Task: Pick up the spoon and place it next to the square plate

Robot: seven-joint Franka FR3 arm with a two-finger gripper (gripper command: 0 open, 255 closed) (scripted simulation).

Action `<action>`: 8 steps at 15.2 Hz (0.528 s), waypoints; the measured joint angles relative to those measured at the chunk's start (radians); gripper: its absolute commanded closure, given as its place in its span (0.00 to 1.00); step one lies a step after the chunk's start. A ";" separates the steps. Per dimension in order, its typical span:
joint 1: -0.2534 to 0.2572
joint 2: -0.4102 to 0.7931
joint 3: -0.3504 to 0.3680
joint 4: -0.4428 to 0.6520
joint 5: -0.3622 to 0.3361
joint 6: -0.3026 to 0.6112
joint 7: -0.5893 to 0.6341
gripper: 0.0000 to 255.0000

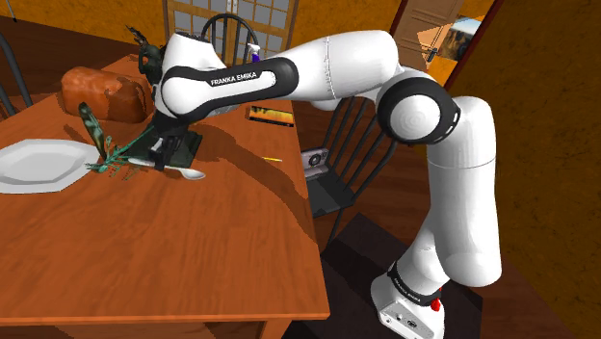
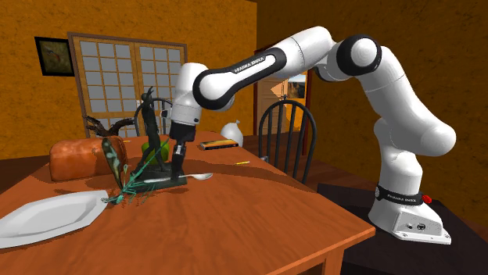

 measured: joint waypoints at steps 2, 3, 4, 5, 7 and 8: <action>0.002 0.007 0.000 -0.013 0.001 0.023 -0.001 1.00; 0.001 0.010 0.000 -0.019 0.001 0.034 -0.004 1.00; 0.000 0.014 0.000 -0.022 0.002 0.045 -0.005 1.00; -0.002 0.019 -0.001 -0.019 0.002 0.050 -0.008 1.00; -0.005 0.028 0.000 -0.019 0.004 0.071 -0.015 1.00; -0.004 0.027 -0.002 -0.025 0.004 0.085 -0.014 1.00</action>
